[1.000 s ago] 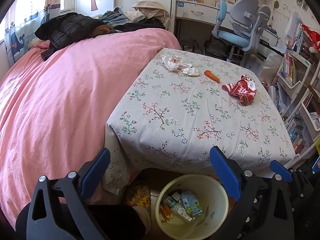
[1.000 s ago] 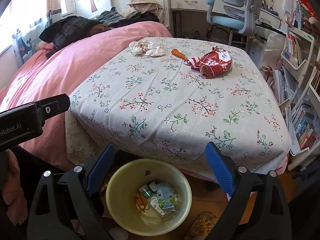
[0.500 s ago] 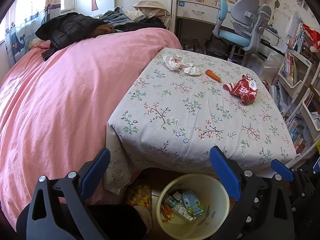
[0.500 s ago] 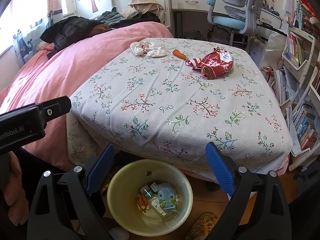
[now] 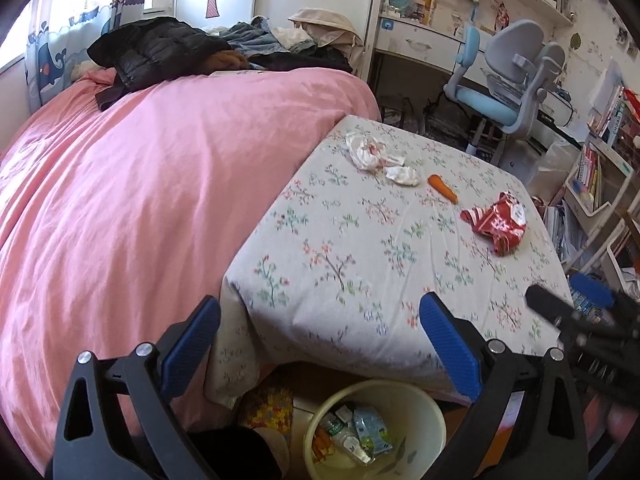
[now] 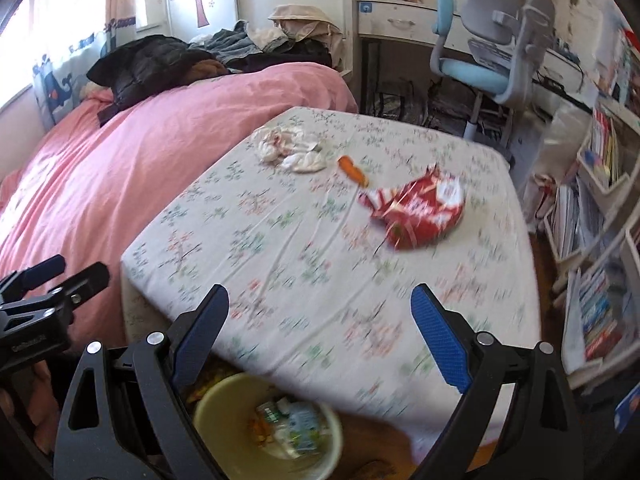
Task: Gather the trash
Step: 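Grasp the small orange carrot piece with the right tool while the left tool grasps the crumpled white tissue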
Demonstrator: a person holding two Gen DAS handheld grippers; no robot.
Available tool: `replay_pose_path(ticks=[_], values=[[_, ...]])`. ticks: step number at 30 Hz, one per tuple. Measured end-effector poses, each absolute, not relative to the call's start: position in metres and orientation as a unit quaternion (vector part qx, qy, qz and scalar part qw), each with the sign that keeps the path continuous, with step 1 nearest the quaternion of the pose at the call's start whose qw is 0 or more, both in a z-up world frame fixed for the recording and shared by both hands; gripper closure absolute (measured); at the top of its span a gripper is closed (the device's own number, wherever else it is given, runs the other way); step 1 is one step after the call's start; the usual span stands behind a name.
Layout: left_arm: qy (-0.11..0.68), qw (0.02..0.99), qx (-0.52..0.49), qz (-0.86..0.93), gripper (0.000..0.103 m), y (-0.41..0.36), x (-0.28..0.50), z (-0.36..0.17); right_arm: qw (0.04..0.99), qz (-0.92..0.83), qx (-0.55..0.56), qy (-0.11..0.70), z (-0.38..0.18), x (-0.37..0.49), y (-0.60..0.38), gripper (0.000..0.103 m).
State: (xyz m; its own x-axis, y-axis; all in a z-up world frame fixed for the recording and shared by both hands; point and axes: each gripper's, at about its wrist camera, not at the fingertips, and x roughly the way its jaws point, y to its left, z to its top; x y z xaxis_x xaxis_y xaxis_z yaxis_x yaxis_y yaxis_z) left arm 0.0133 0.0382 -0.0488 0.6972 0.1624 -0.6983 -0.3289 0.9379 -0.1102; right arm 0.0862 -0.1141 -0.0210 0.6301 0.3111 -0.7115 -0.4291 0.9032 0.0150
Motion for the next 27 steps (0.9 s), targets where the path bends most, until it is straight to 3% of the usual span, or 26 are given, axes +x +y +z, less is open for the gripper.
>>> replay_pose_path(ticks=[12,20,27], values=[[0.383,0.907,-0.096,0.148,0.008,0.063,0.096,-0.037,0.886,0.257,-0.091,0.375,-0.026,0.178,-0.076,0.015],[0.385,0.907,-0.080,0.153,0.008,0.084,0.171,-0.043,0.878,0.241,-0.096,0.403,-0.056,0.247,-0.042,0.040],[0.392,0.903,-0.122,0.126,0.008,0.095,0.225,-0.058,0.869,0.228,-0.087,0.430,-0.077,0.294,-0.049,0.043]])
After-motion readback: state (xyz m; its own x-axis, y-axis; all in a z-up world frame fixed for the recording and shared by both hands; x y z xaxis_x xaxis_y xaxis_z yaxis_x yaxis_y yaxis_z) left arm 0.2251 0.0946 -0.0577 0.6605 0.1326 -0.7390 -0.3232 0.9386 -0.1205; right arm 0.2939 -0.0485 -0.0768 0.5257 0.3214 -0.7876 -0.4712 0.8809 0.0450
